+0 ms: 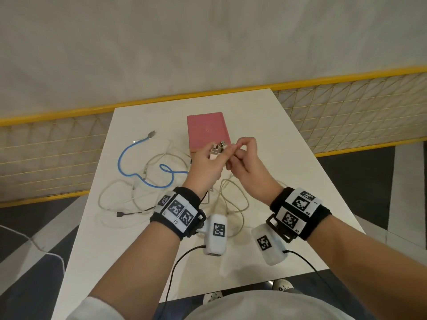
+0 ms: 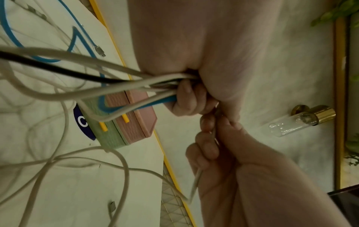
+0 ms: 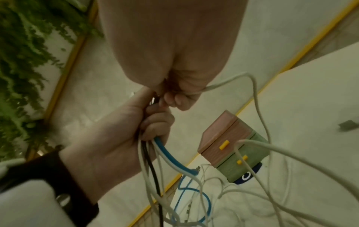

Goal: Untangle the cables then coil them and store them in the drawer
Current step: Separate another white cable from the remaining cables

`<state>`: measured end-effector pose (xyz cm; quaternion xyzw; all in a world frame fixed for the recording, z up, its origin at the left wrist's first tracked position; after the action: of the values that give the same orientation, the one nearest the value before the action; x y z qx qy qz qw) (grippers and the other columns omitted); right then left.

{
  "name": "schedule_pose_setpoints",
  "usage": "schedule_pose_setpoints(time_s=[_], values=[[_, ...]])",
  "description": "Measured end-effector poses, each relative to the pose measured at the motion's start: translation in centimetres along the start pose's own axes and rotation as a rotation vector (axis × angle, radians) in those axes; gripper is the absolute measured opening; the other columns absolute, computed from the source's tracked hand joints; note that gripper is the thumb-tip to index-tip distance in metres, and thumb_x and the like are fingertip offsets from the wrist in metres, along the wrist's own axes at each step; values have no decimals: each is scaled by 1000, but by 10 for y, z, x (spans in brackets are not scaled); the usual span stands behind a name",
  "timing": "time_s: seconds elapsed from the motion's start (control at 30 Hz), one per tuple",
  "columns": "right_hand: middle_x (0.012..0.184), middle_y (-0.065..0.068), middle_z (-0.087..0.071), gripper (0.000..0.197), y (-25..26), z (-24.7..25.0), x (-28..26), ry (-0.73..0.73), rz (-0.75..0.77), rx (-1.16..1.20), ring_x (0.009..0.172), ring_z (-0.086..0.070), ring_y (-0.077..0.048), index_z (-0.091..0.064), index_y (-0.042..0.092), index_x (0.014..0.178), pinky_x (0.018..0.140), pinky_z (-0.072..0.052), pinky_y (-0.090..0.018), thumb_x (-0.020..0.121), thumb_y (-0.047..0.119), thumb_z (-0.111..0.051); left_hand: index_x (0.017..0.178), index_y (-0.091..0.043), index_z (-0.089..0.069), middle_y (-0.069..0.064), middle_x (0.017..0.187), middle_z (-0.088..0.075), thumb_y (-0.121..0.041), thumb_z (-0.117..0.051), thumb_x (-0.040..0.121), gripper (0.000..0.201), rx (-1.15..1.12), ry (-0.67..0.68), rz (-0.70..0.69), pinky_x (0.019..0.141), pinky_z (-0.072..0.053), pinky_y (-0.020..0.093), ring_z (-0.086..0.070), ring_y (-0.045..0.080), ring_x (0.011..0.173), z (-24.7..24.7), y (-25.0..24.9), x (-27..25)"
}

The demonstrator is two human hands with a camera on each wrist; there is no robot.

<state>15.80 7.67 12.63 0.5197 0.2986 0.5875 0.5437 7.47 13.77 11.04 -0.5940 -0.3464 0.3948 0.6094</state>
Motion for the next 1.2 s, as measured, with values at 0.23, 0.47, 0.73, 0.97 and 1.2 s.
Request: schedule_pose_setpoints(time_s=[0.23, 0.47, 0.73, 0.97, 1.2], values=[[70, -8, -43, 17, -31, -15, -17, 191, -76, -89, 66, -39, -15, -51, 15, 100, 66, -36, -24, 101, 16, -34, 79, -13, -56, 3, 68, -62, -22, -55, 96, 19, -204, -228, -29, 48, -40, 20, -49, 8, 50, 40, -13, 3], [69, 5, -42, 27, -69, -2, -26, 256, -193, -373, 64, -38, -11, -45, 31, 78, 60, -34, -19, 102, 23, -35, 63, -22, -42, -6, 50, -28, -24, -58, 95, 36, -554, -284, -9, 42, -33, 21, -29, 10, 43, 93, -29, 12], [67, 11, -59, 17, -25, 7, 21, 110, -39, -429, 56, -48, -3, -63, 19, 97, 60, -40, -22, 98, 25, -47, 85, -24, -66, -19, 48, -52, -35, -69, 88, 11, 408, 172, 88, 38, -29, 8, -42, -4, 37, 27, -13, -11], [55, 10, -42, 29, -11, 27, 15, 97, -79, -333, 51, -34, -8, -56, 28, 79, 53, -31, -18, 100, 17, -40, 65, -22, -55, -13, 49, -48, -41, -63, 90, 32, 223, -374, 49, 59, -37, 28, -45, 12, 53, 102, -23, 1], [60, 13, -52, 24, 2, 3, 32, 118, -45, -335, 55, -44, -3, -60, 11, 86, 57, -36, -17, 100, 16, -42, 133, -41, -50, -14, 85, -59, -33, -56, 96, 38, 561, -165, -264, 59, -44, 17, -53, 3, 61, 46, -43, -11]])
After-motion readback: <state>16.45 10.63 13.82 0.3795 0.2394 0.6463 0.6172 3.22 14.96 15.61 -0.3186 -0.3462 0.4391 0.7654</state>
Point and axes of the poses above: each hand's wrist, its own x-axis towards the middle knuckle, its own z-axis out of the back of the hand, y = z × x, the point moved 9 cm from there along x, towards the middle knuckle
